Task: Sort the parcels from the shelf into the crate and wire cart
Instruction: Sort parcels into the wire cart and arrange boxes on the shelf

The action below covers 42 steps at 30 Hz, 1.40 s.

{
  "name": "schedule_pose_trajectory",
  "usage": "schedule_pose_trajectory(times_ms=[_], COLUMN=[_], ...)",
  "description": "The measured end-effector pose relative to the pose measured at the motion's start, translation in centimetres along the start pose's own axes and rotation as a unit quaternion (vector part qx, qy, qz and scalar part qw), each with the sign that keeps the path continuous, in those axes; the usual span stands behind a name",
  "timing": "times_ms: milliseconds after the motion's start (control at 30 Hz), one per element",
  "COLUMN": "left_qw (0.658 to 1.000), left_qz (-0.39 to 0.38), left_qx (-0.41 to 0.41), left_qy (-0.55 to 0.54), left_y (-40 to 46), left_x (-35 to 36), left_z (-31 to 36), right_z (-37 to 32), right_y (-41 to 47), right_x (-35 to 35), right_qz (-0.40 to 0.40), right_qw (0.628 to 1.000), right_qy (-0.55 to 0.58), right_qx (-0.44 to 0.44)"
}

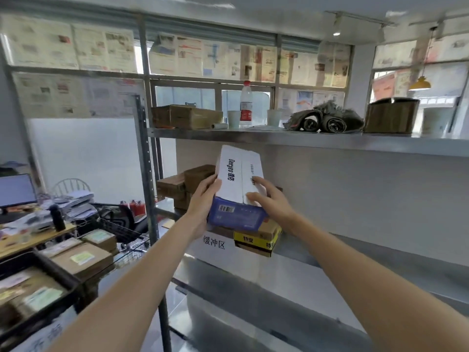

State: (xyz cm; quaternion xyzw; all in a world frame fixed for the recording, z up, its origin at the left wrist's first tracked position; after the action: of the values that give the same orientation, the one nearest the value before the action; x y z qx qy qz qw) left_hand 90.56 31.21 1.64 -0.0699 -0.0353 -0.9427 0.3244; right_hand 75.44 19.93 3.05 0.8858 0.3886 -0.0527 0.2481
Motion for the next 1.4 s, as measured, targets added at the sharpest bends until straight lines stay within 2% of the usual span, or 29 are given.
schedule_pose_trajectory(times_ms=[133,267,367,433,600,733,867,933,1100,1267,1400], left_qw=[0.997,0.988,0.984,0.981,0.968,0.965,0.953,0.948,0.948,0.954,0.942], left_qz=[0.069,0.149,0.165,0.168,0.170,0.164,0.266,0.292,0.302,0.276,0.316], left_qx=[0.027,0.045,0.068,0.087,0.110,0.076,0.111,0.105,0.095,0.095,0.106], left_qy=[0.001,0.021,0.010,-0.042,-0.147,-0.188,-0.093,-0.073,-0.022,-0.072,0.041], left_y=[-5.5,-9.6,-12.2,-13.6,-16.9,-20.0,-22.4,-23.8,-26.6,-29.7,-32.5], left_x=[-3.5,-7.4,-9.8,-11.6,-16.2,-20.2,-26.7,-29.5,-34.9,-39.7,-44.4], left_z=[0.3,1.4,2.5,3.3,5.2,5.9,6.2,6.5,7.6,7.2,6.6], right_z=[-1.2,-4.4,-7.0,-9.1,-13.1,-15.0,-17.3,-18.4,-19.6,-19.4,-20.0], right_y=[-2.6,-3.7,-4.5,-5.1,-6.3,-6.2,-6.2,-6.1,-5.8,-6.3,-7.0], right_x=[4.0,8.4,12.1,14.2,19.9,24.1,28.6,30.6,36.5,42.7,46.5], right_qz=[-0.065,-0.089,-0.107,-0.121,-0.197,-0.197,-0.207,-0.213,-0.206,-0.193,-0.182], right_qw=[0.997,0.993,0.992,0.991,0.973,0.971,0.965,0.958,0.954,0.958,0.968], right_qy=[0.029,-0.032,-0.020,-0.011,0.100,0.119,0.125,0.156,0.207,0.207,0.147], right_qx=[-0.008,-0.076,-0.058,-0.057,-0.061,-0.064,-0.103,-0.109,-0.073,-0.040,-0.086])
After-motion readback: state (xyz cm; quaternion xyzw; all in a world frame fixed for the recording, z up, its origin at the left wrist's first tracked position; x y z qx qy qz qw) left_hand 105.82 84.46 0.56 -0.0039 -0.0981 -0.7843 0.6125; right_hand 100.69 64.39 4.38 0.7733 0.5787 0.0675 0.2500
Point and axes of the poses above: each hand's wrist, its own y-axis towards the middle knuckle, its own x-axis out of the palm, z = x × y, the point moved 7 cm from there along y, towards the middle knuckle, and after that the axes turned 8 degrees about -x, right-handed, at the moved point
